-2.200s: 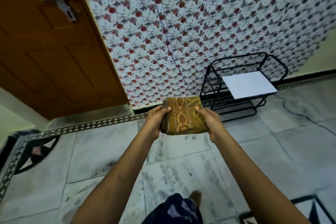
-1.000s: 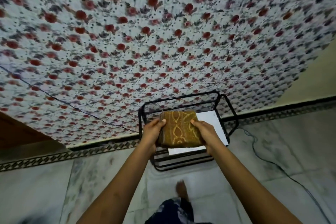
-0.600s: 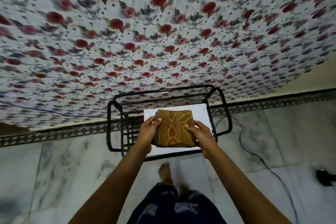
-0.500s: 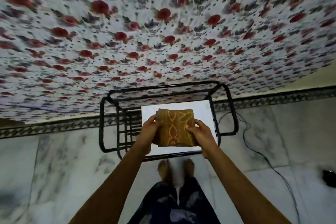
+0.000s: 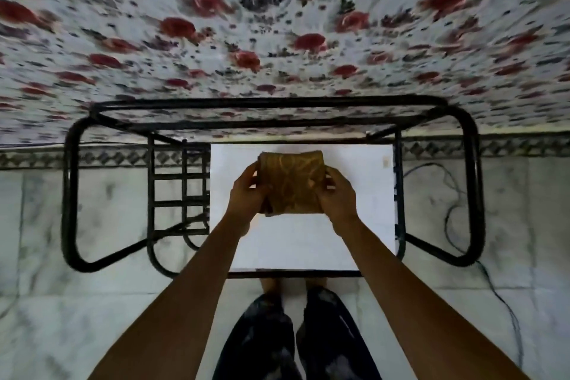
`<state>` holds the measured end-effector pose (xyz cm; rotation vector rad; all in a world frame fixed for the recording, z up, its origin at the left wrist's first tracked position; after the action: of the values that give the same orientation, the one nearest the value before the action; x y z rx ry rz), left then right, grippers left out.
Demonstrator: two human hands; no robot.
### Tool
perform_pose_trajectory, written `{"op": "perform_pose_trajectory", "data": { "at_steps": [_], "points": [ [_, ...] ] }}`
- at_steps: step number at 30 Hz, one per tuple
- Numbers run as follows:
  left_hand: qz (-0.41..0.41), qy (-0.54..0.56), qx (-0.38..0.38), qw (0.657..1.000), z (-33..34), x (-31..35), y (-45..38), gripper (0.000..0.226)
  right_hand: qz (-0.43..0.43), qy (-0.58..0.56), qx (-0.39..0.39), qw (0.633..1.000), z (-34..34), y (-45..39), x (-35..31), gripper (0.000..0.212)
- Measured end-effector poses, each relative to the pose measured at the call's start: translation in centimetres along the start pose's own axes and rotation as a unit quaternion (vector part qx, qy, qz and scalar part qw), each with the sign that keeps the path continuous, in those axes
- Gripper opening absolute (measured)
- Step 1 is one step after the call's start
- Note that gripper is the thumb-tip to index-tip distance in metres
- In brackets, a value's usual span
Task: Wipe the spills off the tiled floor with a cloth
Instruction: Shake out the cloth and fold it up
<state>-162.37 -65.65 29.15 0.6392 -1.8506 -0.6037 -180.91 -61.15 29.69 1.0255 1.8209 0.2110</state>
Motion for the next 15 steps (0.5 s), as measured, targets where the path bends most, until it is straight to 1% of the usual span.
{"op": "perform_pose_trajectory", "data": {
  "at_steps": [2, 3, 6, 7, 9, 11, 13, 15],
  "points": [
    [0.004, -0.022, 0.010, 1.000, -0.1, -0.7, -0.6, 0.047, -0.036, 0.042, 0.005, 0.998, 0.5, -0.3, 0.2, 0.039],
    [0.019, -0.045, 0.019, 0.999, -0.3, -0.8, -0.6, 0.047, -0.054, 0.063, 0.012, 0.996, 0.5, -0.2, 0.3, 0.039],
    [0.112, -0.157, 0.076, 0.978, -0.5, -0.4, 0.0, 0.049, -0.093, 0.112, 0.040, 0.989, 0.3, 0.1, 0.4, 0.038],
    [0.116, -0.179, 0.087, 0.973, -0.7, -0.2, 0.2, 0.049, -0.093, 0.128, 0.040, 0.987, 0.2, 0.4, 0.3, 0.040],
    [0.103, -0.191, 0.098, 0.971, -0.9, -0.2, 0.4, 0.050, -0.093, 0.151, 0.035, 0.983, 0.2, 0.9, 0.1, 0.045],
    [0.107, -0.190, 0.092, 0.972, -1.4, 0.0, 1.1, 0.050, -0.090, 0.160, 0.018, 0.983, 0.1, 1.8, -0.5, 0.054],
    [0.140, -0.205, 0.085, 0.965, -1.9, 1.0, 2.5, 0.047, -0.094, 0.155, 0.003, 0.983, -0.4, 3.3, -1.4, 0.061],
    [0.164, -0.206, 0.083, 0.961, -2.7, 2.5, 4.7, 0.048, -0.110, 0.134, -0.003, 0.985, -1.6, 5.3, -2.9, 0.062]
  ]
}}
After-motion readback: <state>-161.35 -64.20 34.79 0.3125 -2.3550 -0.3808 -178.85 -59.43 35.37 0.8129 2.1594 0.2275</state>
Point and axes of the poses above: each hand's wrist, its own y-axis away from the middle knuckle, its own z-axis out of the palm, x = y × z, the point moved 6 cm from there along -y, towards the middle knuckle, and after that the axes turned 11 degrees about x, right-handed, at the moved point
